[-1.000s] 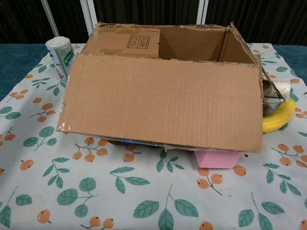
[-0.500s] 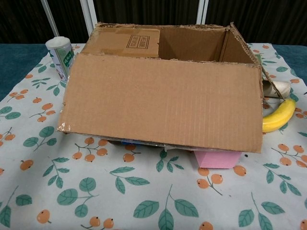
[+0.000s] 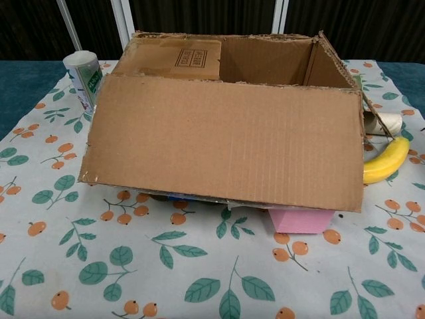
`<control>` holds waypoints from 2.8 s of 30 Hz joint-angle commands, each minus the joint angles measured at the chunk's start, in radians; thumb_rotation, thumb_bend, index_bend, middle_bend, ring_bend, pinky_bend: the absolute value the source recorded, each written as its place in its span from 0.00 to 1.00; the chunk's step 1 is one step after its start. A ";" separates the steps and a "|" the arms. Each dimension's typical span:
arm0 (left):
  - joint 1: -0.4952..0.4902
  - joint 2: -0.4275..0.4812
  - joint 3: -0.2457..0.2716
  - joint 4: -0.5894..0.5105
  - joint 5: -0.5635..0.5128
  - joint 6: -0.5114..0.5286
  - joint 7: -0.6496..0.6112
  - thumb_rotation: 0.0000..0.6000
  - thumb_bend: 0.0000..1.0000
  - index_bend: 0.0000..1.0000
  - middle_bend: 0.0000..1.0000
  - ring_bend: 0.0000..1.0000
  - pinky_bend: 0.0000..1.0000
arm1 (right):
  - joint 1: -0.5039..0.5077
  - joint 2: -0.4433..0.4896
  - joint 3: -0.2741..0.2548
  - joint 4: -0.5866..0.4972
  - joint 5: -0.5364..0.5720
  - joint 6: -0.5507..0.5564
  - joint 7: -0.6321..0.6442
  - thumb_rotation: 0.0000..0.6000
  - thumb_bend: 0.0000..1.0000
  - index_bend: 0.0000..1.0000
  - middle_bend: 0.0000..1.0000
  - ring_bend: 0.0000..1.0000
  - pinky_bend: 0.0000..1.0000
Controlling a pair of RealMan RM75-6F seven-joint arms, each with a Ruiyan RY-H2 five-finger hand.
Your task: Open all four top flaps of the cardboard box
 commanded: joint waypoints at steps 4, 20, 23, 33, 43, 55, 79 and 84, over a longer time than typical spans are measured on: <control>-0.324 -0.109 0.036 0.201 -0.217 -0.254 0.144 1.00 1.00 0.05 0.19 0.10 0.25 | -0.012 -0.002 0.022 0.011 0.004 -0.022 0.033 1.00 0.31 0.00 0.00 0.00 0.23; -0.658 -0.360 0.265 0.493 -0.405 -0.354 0.171 1.00 1.00 0.12 0.27 0.15 0.28 | -0.032 0.002 0.063 0.016 0.006 -0.067 0.056 1.00 0.31 0.00 0.00 0.00 0.23; -0.682 -0.395 0.282 0.521 -0.412 -0.345 0.158 1.00 1.00 0.12 0.28 0.16 0.28 | -0.037 0.002 0.065 0.016 0.002 -0.069 0.060 1.00 0.31 0.00 0.00 0.00 0.23; -0.733 -0.439 0.343 0.548 -0.418 -0.318 0.119 1.00 1.00 0.27 0.50 0.34 0.42 | -0.047 0.001 0.082 0.017 -0.002 -0.087 0.068 1.00 0.31 0.00 0.00 0.00 0.23; -0.758 -0.405 0.382 0.509 -0.410 -0.297 0.082 1.00 1.00 0.37 0.63 0.44 0.49 | -0.055 -0.002 0.097 0.016 -0.011 -0.097 0.069 1.00 0.31 0.01 0.00 0.00 0.23; -0.784 -0.311 0.403 0.423 -0.399 -0.263 0.051 1.00 1.00 0.40 0.67 0.47 0.51 | -0.063 -0.004 0.107 0.008 -0.020 -0.110 0.072 1.00 0.31 0.01 0.00 0.00 0.23; -0.791 0.056 0.422 0.121 -0.391 -0.243 -0.019 1.00 1.00 0.41 0.68 0.48 0.52 | -0.074 -0.016 0.113 0.005 -0.035 -0.135 0.069 1.00 0.31 0.01 0.00 0.00 0.22; -0.789 0.144 0.435 0.060 -0.393 -0.270 -0.035 1.00 1.00 0.41 0.68 0.48 0.52 | -0.077 -0.016 0.117 0.005 -0.033 -0.140 0.073 1.00 0.31 0.01 0.00 0.00 0.23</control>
